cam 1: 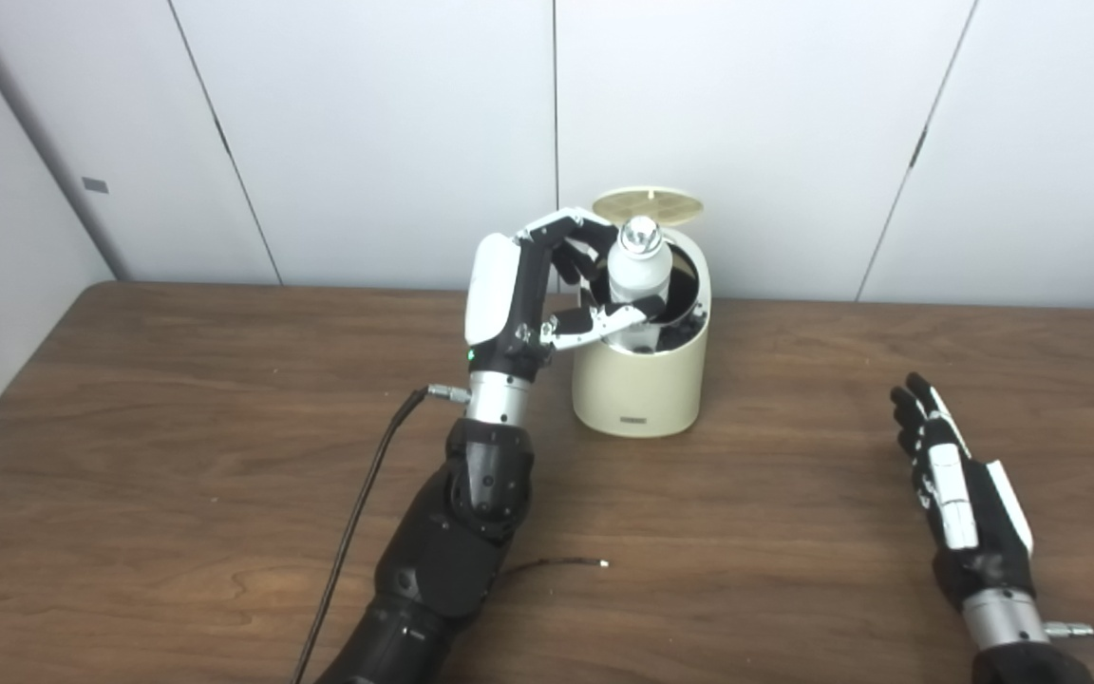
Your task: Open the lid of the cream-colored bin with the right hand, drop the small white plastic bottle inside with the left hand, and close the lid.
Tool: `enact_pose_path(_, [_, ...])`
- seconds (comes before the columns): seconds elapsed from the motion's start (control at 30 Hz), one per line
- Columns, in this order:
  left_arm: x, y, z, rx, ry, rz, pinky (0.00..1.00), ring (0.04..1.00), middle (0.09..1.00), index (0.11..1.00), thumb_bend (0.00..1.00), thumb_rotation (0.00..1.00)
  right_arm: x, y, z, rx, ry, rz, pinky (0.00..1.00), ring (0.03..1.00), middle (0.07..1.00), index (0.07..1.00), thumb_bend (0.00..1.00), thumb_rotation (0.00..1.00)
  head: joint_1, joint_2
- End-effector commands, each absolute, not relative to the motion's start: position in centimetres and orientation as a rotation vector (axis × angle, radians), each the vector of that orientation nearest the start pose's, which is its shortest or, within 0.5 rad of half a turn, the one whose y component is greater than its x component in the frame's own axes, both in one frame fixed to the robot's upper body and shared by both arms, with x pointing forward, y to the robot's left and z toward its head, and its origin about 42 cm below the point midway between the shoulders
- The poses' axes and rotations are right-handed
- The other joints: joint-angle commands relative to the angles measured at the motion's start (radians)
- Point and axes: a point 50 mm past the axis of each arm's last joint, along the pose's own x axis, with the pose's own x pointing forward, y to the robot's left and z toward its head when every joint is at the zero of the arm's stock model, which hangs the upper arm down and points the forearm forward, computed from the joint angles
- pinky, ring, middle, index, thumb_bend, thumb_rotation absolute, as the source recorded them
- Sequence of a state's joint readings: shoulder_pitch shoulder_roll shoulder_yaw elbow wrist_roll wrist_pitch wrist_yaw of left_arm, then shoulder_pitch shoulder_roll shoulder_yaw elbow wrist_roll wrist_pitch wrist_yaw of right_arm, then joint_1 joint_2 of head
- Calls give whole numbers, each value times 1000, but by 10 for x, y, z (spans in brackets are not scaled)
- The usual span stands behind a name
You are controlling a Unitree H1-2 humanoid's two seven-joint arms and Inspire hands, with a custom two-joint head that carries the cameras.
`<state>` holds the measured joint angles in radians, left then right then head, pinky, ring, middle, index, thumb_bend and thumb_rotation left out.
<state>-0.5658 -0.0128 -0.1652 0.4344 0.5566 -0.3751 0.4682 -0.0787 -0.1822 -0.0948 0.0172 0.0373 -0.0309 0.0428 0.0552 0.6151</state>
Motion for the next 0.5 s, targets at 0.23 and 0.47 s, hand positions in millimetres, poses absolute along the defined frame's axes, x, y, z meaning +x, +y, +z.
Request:
enact_pose_path(0.23, [440, 108, 234, 447, -775, 71, 364, 398, 510, 505, 499, 0, 308, -285, 126, -127, -112, -34, 985, 974, 955, 982, 634, 1000, -3, 3])
enact_pose_path(0.47, [438, 109, 234, 428, -746, 104, 287, 418, 473, 520, 500, 0, 306, -285, 127, -128, -119, -41, 978, 965, 944, 945, 623, 1000, -1, 5])
